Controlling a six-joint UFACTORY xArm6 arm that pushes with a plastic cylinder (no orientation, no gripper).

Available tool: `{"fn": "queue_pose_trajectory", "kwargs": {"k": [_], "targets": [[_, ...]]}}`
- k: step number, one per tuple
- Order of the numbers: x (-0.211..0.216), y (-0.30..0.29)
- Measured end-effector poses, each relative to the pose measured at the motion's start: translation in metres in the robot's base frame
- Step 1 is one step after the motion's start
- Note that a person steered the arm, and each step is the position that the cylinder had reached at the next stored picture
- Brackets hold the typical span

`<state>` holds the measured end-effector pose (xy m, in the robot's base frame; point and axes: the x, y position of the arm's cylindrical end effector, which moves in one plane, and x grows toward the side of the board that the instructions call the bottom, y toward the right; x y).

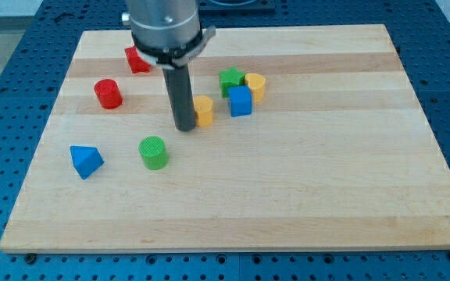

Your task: Move the green circle to the left side of the yellow hexagon

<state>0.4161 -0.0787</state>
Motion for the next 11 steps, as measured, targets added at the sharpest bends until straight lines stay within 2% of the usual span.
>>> {"fn": "queue_pose_trajectory", "kwargs": {"k": [1,2,3,4,5,6,7,8,9,11], "targets": [[-0.019,-0.001],[-0.003,-0.015],[0.032,-0.018],[0.038,0.012],[0.062,0.029],[0.091,0.006],[0.099,-0.050],[0.077,-0.089],[0.044,-0.096],[0.072,-0.093]]}}
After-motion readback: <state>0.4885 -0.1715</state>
